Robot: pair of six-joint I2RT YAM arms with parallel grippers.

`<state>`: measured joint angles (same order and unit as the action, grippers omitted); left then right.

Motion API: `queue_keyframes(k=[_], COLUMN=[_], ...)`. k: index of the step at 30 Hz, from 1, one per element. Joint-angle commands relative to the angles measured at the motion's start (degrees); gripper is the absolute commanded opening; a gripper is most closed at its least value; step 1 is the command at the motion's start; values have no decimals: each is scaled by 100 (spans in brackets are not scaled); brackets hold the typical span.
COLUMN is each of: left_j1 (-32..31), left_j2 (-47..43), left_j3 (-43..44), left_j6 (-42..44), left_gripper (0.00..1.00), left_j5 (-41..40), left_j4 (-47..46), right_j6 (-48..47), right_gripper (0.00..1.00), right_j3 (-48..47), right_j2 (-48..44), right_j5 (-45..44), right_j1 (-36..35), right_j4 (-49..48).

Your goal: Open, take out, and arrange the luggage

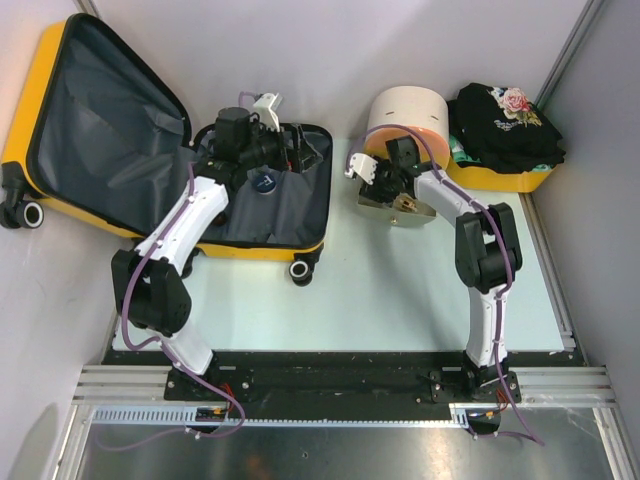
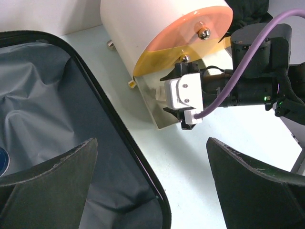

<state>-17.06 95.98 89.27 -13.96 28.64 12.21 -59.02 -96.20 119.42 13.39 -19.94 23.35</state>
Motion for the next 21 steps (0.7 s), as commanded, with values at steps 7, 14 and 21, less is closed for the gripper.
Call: queue_keyframes(k=[7, 14, 21], left_j1=[54, 54, 54], left_j2=[122, 184, 166], left_j3=[503, 521, 494], left_j6=[77, 156, 446], left_gripper=[100, 100, 100], left_j5=[62, 89, 62], left_j4=[36, 89, 185], right_j6=[401, 5, 189], right_gripper=[60, 39, 17], right_j3=[215, 1376, 1560], right_j2=[-1332, -2133, -1668], right_j5=[1156, 1895, 1808], right_j1=[-53, 34, -1], right_j4=[152, 1221, 1541])
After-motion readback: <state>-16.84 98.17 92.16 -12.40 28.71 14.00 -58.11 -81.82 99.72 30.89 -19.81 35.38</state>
